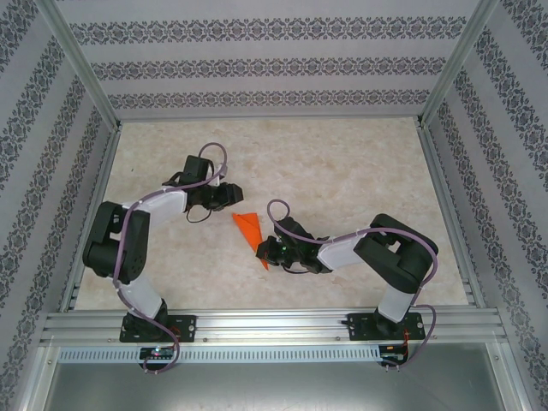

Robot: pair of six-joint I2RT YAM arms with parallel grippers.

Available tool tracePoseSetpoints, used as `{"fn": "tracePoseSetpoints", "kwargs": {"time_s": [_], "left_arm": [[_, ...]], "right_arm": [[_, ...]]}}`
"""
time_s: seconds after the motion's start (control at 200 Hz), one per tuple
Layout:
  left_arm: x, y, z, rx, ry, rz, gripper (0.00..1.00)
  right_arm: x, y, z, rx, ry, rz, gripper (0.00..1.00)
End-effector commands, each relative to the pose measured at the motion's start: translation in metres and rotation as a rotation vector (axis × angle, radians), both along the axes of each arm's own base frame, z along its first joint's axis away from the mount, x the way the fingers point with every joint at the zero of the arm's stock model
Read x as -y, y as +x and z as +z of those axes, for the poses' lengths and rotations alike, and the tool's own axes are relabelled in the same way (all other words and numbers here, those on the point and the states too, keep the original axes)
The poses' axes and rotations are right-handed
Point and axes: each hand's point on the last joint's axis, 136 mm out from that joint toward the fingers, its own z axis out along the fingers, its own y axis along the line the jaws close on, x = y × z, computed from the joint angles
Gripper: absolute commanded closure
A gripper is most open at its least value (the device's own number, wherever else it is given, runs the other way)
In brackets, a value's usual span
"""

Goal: Fold a paper plane with a square sheet of paper (pick it up from the middle)
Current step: Fold the wing for the fifth time at the center of the table.

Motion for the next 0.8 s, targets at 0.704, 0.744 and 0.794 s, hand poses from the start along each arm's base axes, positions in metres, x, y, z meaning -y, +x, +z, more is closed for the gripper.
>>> {"fn": "tracePoseSetpoints", "kwargs": {"time_s": [0.704,0.744,0.794], "left_arm": [[0.009,-0.111,0.037,-0.019,-0.023,-0.029,0.48],[0.007,-0.111,0.038,-0.012,-0.022,-0.021,0.48],[0.008,-0.112,0.039,-0.006,-0.026,-0.025,0.48]], "right_arm": [[0.045,-0.029,-0.043,-0.028,-0.302,-0.118,0.98],[0.045,-0.032,-0.044,-0.026,-0.297,-0.111,0.98],[0.042,-0.035,-0.043,-0.024,-0.279,-0.098,0.98]]}}
